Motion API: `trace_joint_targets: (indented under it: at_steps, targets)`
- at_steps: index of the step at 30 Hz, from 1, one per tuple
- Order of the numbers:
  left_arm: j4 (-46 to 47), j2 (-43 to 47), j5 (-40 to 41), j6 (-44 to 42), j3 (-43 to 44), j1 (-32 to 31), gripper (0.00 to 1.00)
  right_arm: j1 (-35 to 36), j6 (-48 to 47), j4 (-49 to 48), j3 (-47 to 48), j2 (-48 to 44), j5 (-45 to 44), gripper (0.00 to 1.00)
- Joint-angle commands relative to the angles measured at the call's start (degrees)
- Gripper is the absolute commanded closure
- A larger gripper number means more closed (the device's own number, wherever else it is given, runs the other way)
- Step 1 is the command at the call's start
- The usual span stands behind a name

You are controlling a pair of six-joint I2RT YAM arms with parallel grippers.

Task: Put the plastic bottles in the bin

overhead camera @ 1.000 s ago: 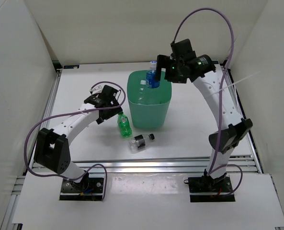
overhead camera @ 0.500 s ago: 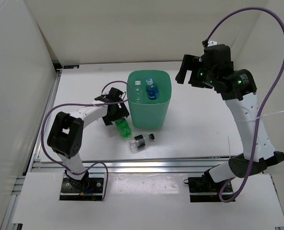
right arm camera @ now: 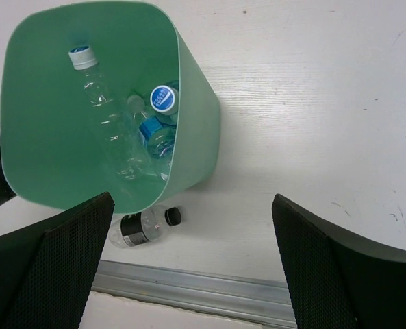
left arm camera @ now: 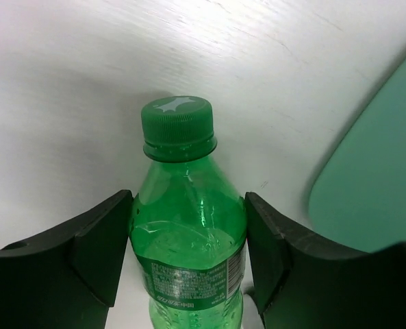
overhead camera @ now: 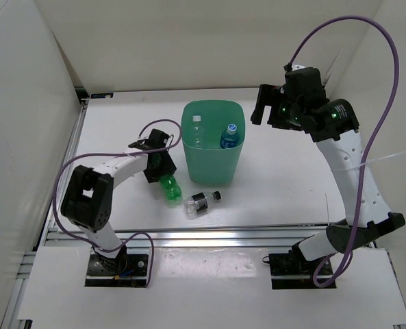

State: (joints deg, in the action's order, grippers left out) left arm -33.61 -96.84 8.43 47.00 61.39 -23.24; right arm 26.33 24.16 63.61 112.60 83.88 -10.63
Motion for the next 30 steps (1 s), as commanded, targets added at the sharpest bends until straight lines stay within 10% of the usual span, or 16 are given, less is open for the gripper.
trace_joint_targets:
  at_steps: [1,12,24,26,28,30]
  targets:
    - [-5.2,7.6,5.0,1.3,3.0,0.5,0.52,-0.2,-0.7,-0.2,-0.4,-0.6,-0.1,0.00]
    - [-21.4,4.3,22.3,-2.1,50.3,-5.3,0.61,-0.7,1.1,-0.2,-0.9,0.1,1.1,0.00]
    - [-12.8,-8.3,10.6,-11.9,63.9,-16.2,0.55,-3.5,1.1,0.3,-1.4,-1.2,1.8,0.00]
    - [-13.9,-7.7,11.3,-11.4,61.1,-17.0,0.47,-3.5,1.6,0.3,-1.9,-1.7,1.8,0.00]
    - [-14.8,-5.9,15.4,-10.6,59.6,-18.1,0.00,-4.0,2.6,0.8,-3.4,-2.3,3.1,0.00]
    - [-15.3,-2.9,17.8,-10.6,59.1,-18.1,0.00,-5.6,5.3,1.9,-4.9,-3.0,4.9,0.00]
